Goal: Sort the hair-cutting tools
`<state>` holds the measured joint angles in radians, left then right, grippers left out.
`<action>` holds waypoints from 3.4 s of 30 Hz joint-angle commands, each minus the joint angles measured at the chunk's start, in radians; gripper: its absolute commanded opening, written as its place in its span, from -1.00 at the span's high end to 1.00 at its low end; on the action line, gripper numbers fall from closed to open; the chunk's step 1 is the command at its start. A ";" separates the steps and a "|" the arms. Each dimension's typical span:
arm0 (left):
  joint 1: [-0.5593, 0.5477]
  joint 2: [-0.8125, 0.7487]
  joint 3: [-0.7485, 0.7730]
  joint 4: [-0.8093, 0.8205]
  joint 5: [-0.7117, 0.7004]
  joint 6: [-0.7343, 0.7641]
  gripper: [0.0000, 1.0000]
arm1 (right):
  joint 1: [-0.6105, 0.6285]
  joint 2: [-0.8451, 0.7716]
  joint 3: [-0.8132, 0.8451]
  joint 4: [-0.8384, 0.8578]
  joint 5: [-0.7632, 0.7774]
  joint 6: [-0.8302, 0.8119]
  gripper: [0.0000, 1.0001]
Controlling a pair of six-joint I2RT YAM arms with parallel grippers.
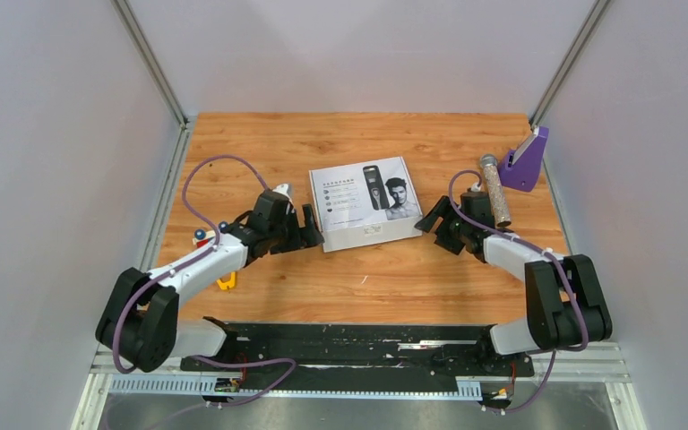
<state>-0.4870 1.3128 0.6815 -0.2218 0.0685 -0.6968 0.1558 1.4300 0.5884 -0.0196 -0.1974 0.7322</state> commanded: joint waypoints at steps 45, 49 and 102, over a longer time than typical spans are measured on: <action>0.123 0.487 0.411 0.342 0.449 0.115 -0.95 | 0.001 -0.176 0.050 -0.043 -0.064 -0.059 -0.42; 0.122 0.315 0.279 0.373 0.383 0.077 -0.99 | -0.003 -0.159 0.074 -0.025 -0.041 -0.050 -0.52; 0.059 0.332 0.261 0.313 0.217 0.072 -1.00 | 0.047 0.008 0.153 -0.058 -0.257 0.021 -0.80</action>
<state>-0.4240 1.7317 0.9676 0.1215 0.3252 -0.6281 0.1944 1.5478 0.8219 0.0048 -0.4236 0.7116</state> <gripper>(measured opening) 1.000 0.899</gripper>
